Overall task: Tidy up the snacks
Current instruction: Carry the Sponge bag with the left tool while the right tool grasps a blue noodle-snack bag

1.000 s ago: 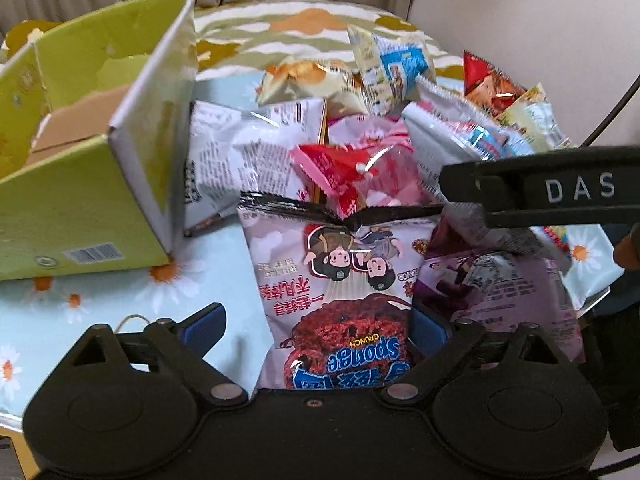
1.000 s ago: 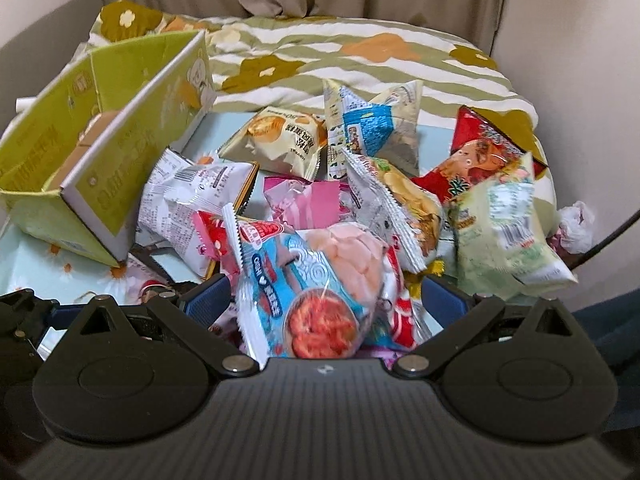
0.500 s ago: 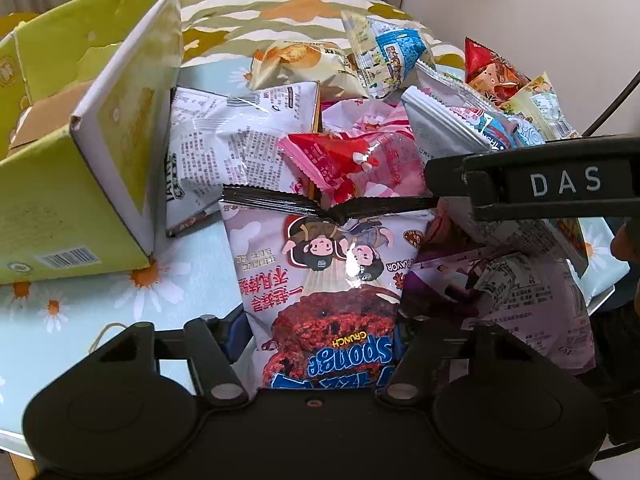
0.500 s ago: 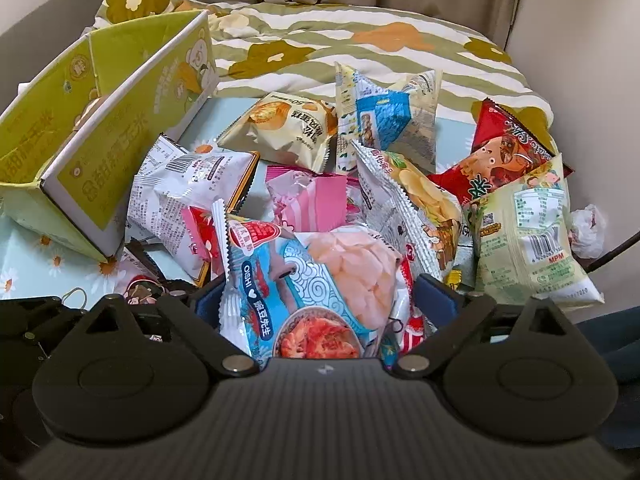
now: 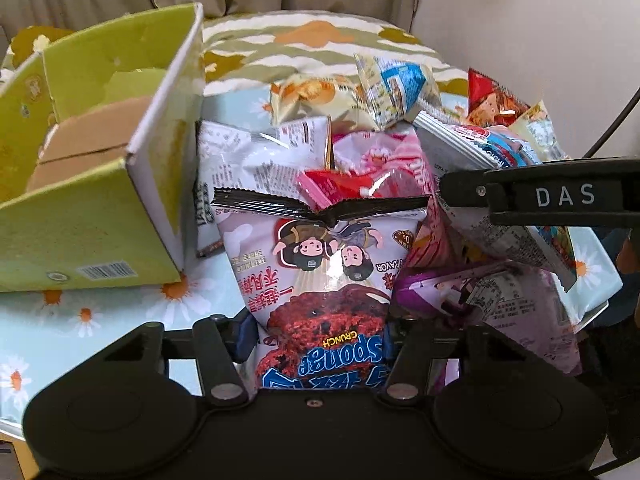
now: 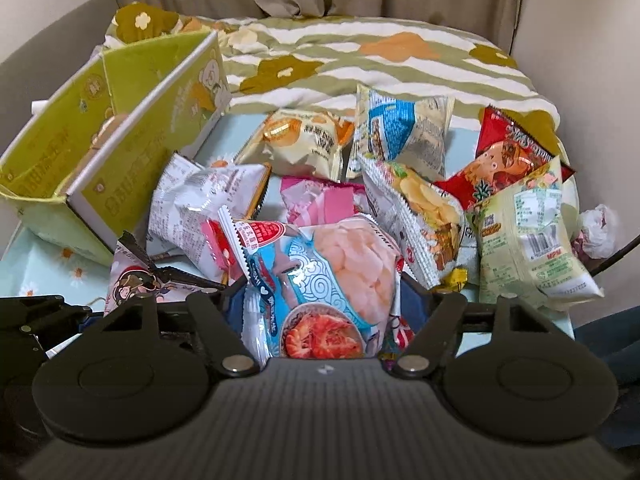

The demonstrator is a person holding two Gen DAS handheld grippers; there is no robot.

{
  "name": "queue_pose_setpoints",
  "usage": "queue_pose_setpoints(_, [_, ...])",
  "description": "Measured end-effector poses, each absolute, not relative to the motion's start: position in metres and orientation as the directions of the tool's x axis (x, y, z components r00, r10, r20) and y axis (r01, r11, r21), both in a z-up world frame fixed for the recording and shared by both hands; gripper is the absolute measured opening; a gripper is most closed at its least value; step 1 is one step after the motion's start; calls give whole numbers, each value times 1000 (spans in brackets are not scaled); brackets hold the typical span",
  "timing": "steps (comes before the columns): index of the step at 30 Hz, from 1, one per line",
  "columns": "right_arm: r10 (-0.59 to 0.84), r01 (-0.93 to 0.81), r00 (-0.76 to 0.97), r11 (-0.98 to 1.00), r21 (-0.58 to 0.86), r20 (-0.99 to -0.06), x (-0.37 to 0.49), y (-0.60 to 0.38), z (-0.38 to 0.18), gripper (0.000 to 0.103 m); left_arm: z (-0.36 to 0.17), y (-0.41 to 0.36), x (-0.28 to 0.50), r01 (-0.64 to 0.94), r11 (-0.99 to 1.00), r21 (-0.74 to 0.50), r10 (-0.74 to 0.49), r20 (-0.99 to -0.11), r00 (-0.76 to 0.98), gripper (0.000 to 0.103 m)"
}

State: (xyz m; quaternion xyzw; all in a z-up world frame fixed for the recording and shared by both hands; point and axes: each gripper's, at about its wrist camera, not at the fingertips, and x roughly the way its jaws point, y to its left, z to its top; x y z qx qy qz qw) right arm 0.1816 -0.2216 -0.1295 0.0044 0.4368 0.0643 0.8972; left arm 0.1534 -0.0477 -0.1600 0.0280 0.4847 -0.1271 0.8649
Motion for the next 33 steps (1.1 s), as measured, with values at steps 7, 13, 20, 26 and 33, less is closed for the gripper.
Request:
queue_pose_setpoints(7, [144,-124,660,989,82,-737,172,-224,-101,87,-130,-42,143,221,974,-52,-170,-814,556,59])
queue_pose_setpoints(13, [185,-157,696,982,104,-694,167,-223,-68,87,-93,-30,138,164,986,-26,-123,-777,618,59])
queue_pose_setpoints(20, [250,-236,737,966,108,-629,180,-202,-28,87,-48,5,149,43,999,9,-23,-716,697,59])
queue_pose_setpoints(26, [286,-271,756,955,118,-589,213,-161,-3,87,-21,51,182,-10,1000,29,27,-676,736,59])
queue_pose_setpoints(33, [291,-263,768,956,133,-570,268,-92,11,87,-2,114,245,-8,999,49,38,-659,751,59])
